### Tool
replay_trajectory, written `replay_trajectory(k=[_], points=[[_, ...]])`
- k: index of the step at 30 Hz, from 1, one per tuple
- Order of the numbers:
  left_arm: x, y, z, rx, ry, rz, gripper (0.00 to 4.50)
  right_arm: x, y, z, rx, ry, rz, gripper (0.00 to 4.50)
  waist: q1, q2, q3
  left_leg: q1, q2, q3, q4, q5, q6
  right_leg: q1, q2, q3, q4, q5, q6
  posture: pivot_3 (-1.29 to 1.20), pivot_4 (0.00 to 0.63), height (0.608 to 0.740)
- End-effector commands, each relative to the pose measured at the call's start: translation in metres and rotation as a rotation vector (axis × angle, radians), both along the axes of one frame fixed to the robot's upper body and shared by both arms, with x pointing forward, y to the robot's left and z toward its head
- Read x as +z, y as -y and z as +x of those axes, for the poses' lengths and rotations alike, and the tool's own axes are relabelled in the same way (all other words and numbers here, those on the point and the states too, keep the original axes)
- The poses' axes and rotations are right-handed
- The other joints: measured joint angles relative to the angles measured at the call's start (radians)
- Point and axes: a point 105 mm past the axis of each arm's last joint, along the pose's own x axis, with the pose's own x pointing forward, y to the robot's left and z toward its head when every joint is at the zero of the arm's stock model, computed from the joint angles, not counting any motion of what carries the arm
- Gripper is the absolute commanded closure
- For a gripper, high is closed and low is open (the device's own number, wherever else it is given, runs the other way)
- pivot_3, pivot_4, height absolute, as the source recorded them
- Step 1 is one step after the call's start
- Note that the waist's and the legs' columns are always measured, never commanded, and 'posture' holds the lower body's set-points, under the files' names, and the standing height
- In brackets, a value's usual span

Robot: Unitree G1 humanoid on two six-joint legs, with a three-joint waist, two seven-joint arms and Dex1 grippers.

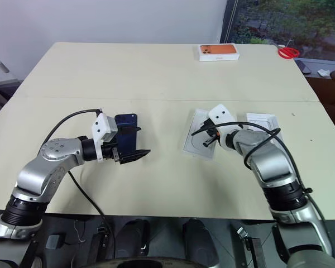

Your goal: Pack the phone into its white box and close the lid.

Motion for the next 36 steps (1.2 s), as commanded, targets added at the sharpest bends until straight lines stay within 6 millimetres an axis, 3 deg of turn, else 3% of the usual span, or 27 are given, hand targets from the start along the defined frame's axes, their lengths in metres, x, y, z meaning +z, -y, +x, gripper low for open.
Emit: replay_trajectory(k=[1,4,10,17,21,28,34,36], points=[[0.010,0.000,0.001,-0.009,0.043,-0.008,0.00,0.005,-0.009,-0.016,0.107,-0.015,-0.021,4.44,-0.001,0.000,0.000,0.000,0.000,0.000,0.000,0.000,0.000,0.000,0.000,0.000,0.000,0.000,0.000,0.00,0.150,0.740],[0.010,0.000,0.001,-0.015,0.040,-0.007,0.00,-0.004,-0.014,-0.028,0.168,-0.068,-0.037,4.44,0.000,0.000,0.000,0.000,0.000,0.000,0.000,0.000,0.000,0.000,0.000,0.000,0.000,0.000,0.000,0.00,0.150,0.740],[0.010,-0.003,0.000,-0.014,0.037,-0.004,0.00,-0.022,-0.020,-0.029,0.189,-0.121,-0.075,4.44,0.000,0.000,0.000,0.000,0.000,0.000,0.000,0.000,0.000,0.000,0.000,0.000,0.000,0.000,0.000,0.00,0.150,0.740],[0.008,-0.009,-0.002,0.010,0.033,0.007,0.00,-0.027,-0.022,-0.052,0.353,-0.166,-0.141,4.44,0.005,0.000,0.000,0.000,0.000,0.000,0.000,0.000,0.000,0.001,0.000,0.000,-0.001,0.000,0.000,0.00,0.150,0.740],[0.008,-0.009,-0.002,0.015,0.034,0.007,0.00,-0.027,-0.019,-0.056,0.387,-0.170,-0.166,4.44,0.004,0.000,0.000,0.000,0.000,0.000,0.001,0.000,0.000,0.002,0.000,0.000,-0.001,0.000,0.000,0.00,0.150,0.740],[0.009,-0.012,0.000,0.030,0.040,0.009,0.00,-0.010,-0.011,-0.045,0.391,-0.077,-0.217,4.44,0.004,0.000,0.000,0.000,0.000,0.000,0.001,0.000,0.000,0.001,0.000,0.000,-0.001,0.000,0.000,0.00,0.150,0.740],[0.011,-0.023,0.006,0.093,0.030,0.011,0.00,0.023,-0.029,-0.034,0.412,0.047,-0.137,4.44,-0.002,0.000,0.000,0.001,0.000,0.000,0.000,0.000,0.000,0.001,0.000,0.000,-0.001,0.000,0.000,0.00,0.150,0.740],[0.012,-0.036,0.011,0.167,0.010,0.005,0.00,0.035,-0.047,-0.028,0.429,0.100,-0.072,4.44,-0.003,0.000,0.000,0.001,0.000,-0.001,0.000,0.000,0.000,0.001,0.000,0.000,-0.001,0.000,0.000,0.00,0.150,0.740]])
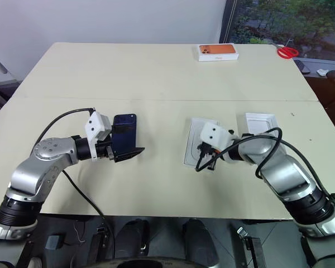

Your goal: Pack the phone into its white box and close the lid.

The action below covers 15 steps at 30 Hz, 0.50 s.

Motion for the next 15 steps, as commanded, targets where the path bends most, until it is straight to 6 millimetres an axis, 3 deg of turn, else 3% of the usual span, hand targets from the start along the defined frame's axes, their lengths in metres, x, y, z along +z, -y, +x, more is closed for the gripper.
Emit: replay_trajectory(k=[1,10,15], points=[[0.010,-0.021,0.007,0.113,0.008,-0.013,0.00,0.028,-0.026,0.008,0.037,0.095,0.113,4.44,-0.002,0.000,0.000,0.000,0.000,0.000,0.000,0.000,0.000,0.000,0.000,0.000,0.000,0.000,0.000,0.00,0.150,0.740],[0.012,-0.088,0.020,0.552,-0.248,-0.164,0.00,0.010,-0.096,0.030,0.043,0.084,0.209,4.44,0.002,-0.001,0.000,-0.001,0.000,0.000,0.001,0.000,0.000,-0.001,-0.001,0.000,0.001,0.000,0.000,0.00,0.150,0.740],[0.007,-0.101,0.021,0.693,-0.479,-0.209,0.00,-0.006,-0.121,0.040,0.039,0.087,0.192,4.44,0.001,-0.001,0.000,-0.001,0.000,-0.001,0.001,0.000,0.000,-0.001,-0.001,-0.001,0.002,0.000,0.000,0.00,0.150,0.740]])
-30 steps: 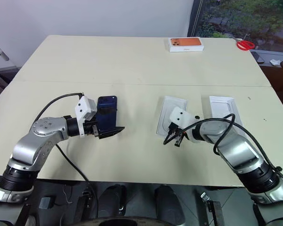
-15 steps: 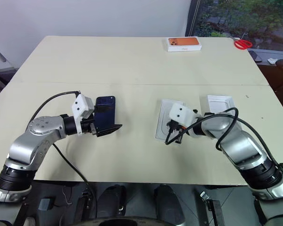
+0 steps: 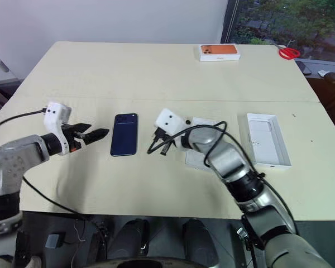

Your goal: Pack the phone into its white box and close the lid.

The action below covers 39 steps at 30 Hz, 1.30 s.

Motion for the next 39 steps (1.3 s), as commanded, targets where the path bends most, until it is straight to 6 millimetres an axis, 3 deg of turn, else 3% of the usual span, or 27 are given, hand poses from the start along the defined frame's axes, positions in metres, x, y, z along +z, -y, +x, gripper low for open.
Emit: replay_trajectory(k=[1,11,20,34,39], points=[[0.001,-0.003,-0.001,0.051,-0.112,-0.076,0.00,0.006,-0.013,0.007,-0.001,0.058,0.005,4.44,-0.001,0.000,0.000,0.000,0.000,0.000,0.000,0.000,0.000,0.000,0.000,0.000,0.000,0.000,0.000,0.00,0.150,0.740],[-0.029,0.019,0.000,0.016,-0.360,-0.151,0.00,-0.011,-0.041,0.004,0.025,0.046,0.004,4.44,-0.008,0.000,0.000,0.000,0.000,0.000,-0.002,0.001,-0.002,-0.003,0.000,0.001,0.002,0.000,0.000,0.00,0.150,0.740],[-0.045,0.051,0.000,-0.070,-0.436,-0.260,0.00,-0.023,-0.059,-0.003,0.080,0.041,-0.029,4.44,0.005,0.000,-0.001,0.001,-0.001,0.000,-0.001,0.002,-0.003,-0.002,-0.003,0.001,0.003,0.000,0.000,0.00,0.150,0.740],[-0.043,0.079,-0.002,-0.160,-0.465,-0.417,0.00,-0.024,-0.064,-0.001,0.082,0.034,-0.022,4.44,0.005,0.000,-0.002,0.003,-0.001,-0.001,-0.002,0.002,-0.003,0.001,-0.003,0.001,0.003,0.000,0.000,0.00,0.150,0.740],[-0.043,0.080,-0.002,-0.159,-0.472,-0.410,0.00,-0.026,-0.060,0.001,0.066,0.032,-0.025,4.44,0.003,0.000,-0.002,0.003,-0.001,-0.001,-0.002,0.002,-0.003,0.000,-0.003,0.001,0.002,0.000,0.000,0.00,0.150,0.740]])
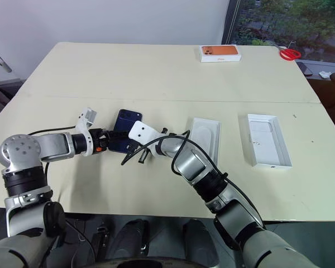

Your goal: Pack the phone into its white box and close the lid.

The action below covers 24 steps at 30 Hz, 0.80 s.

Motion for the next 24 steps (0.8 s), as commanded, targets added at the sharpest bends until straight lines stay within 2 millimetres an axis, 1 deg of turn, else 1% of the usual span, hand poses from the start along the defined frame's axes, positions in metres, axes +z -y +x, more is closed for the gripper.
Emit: replay_trajectory(k=[1,3,6,9,13,17,19,24], points=[[-0.009,0.012,-0.006,-0.058,-0.059,-0.013,0.00,0.008,-0.004,0.000,0.012,0.020,0.022,4.44,-0.001,0.000,0.000,0.000,0.000,0.000,0.000,0.000,0.000,0.000,0.000,0.000,0.000,0.000,0.000,0.00,0.150,0.740],[-0.008,0.007,-0.003,-0.037,-0.060,-0.015,0.00,0.007,-0.003,0.000,0.009,0.018,0.020,4.44,-0.001,0.000,0.000,0.000,0.000,0.000,0.000,0.000,0.000,0.000,0.000,0.000,0.000,0.000,0.000,0.00,0.150,0.740],[-0.007,0.006,-0.002,-0.031,-0.062,-0.013,0.00,0.006,-0.001,-0.001,0.007,0.017,0.018,4.44,-0.001,0.000,0.000,0.000,0.000,0.000,0.000,0.000,0.000,0.000,0.000,0.000,0.000,0.000,0.000,0.00,0.150,0.740],[-0.006,0.005,-0.001,-0.025,-0.059,-0.006,0.88,0.005,0.000,-0.001,0.006,0.016,0.015,4.50,-0.002,0.000,0.000,0.000,0.000,0.000,0.000,0.000,0.000,0.000,0.000,0.000,0.000,0.000,0.000,0.00,0.150,0.740],[-0.006,0.005,-0.001,-0.022,-0.058,-0.008,2.88,0.007,0.002,-0.001,-0.003,0.019,0.018,4.50,-0.006,-0.001,0.000,-0.001,0.000,0.000,0.000,0.000,0.000,-0.002,0.000,0.000,0.000,0.000,0.000,0.00,0.150,0.740],[-0.006,0.005,-0.002,-0.017,-0.058,-0.021,2.88,0.015,0.010,-0.001,-0.021,0.028,0.026,4.50,-0.006,0.000,0.000,-0.002,0.000,0.000,-0.001,0.001,-0.001,-0.003,0.000,0.000,0.000,0.000,0.000,0.00,0.150,0.740],[-0.005,0.004,-0.002,-0.007,-0.054,-0.038,2.88,0.020,0.017,-0.002,-0.037,0.032,0.034,4.50,-0.005,-0.001,0.000,-0.002,0.000,0.000,-0.001,0.001,-0.001,-0.003,0.000,0.000,0.000,0.000,0.000,0.00,0.150,0.740],[-0.004,0.003,-0.003,-0.003,-0.049,-0.068,2.88,0.037,0.032,-0.009,-0.051,0.042,0.053,4.50,-0.006,-0.001,0.001,-0.003,0.000,0.000,-0.001,0.001,-0.001,-0.004,0.000,0.000,0.000,0.000,0.000,0.00,0.150,0.740]])
